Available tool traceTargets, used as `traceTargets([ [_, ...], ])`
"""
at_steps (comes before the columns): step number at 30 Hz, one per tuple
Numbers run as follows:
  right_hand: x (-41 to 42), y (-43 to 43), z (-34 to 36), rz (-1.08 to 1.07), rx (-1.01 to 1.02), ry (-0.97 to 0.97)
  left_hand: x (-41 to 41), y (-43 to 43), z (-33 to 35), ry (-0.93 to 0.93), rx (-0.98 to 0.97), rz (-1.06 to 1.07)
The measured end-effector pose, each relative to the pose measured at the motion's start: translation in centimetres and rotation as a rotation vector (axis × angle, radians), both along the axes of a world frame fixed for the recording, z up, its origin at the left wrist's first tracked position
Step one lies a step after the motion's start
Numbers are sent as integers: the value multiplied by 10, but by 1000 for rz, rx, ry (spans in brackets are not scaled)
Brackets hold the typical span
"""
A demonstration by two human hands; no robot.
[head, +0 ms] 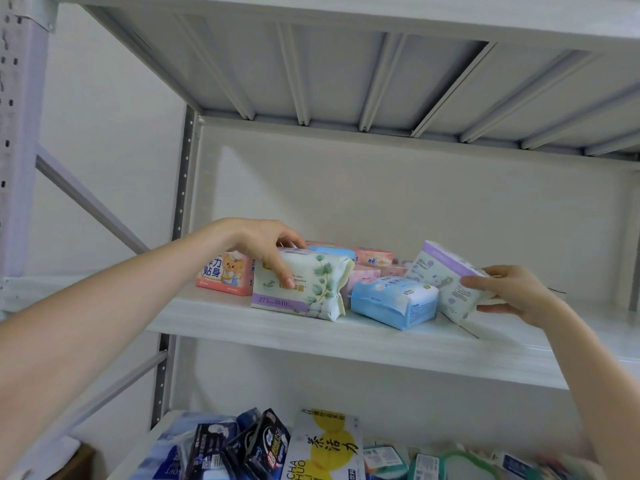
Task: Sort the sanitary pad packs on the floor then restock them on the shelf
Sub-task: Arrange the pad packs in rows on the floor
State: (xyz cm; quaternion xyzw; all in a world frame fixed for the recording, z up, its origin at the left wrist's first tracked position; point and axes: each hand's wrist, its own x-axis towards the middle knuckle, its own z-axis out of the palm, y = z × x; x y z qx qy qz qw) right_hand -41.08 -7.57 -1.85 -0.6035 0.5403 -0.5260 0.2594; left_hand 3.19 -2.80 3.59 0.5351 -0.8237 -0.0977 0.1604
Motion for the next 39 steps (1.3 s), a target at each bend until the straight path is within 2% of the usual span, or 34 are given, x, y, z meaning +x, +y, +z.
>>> traceTargets([
  [8, 6, 47, -29, -140, -181, -287, 2, 20, -16, 150, -182, -1],
  [14, 13, 89, -45, -202, -300, -393, 4, 42, -34, 316, -318, 46],
  [19, 13, 122, -50, -157, -317, -446, -4, 71, -48, 429, -400, 104],
  [24, 14, 154, -63, -36, -275, -446, -19, 110, -59, 605, -391, 140],
  [28, 14, 183, -78, 49, -212, -466, -36, 155, -75, 621, -378, 157],
  [39, 18, 285, -159, 84, 3, -432, -75, 255, -176, 613, -114, 266],
])
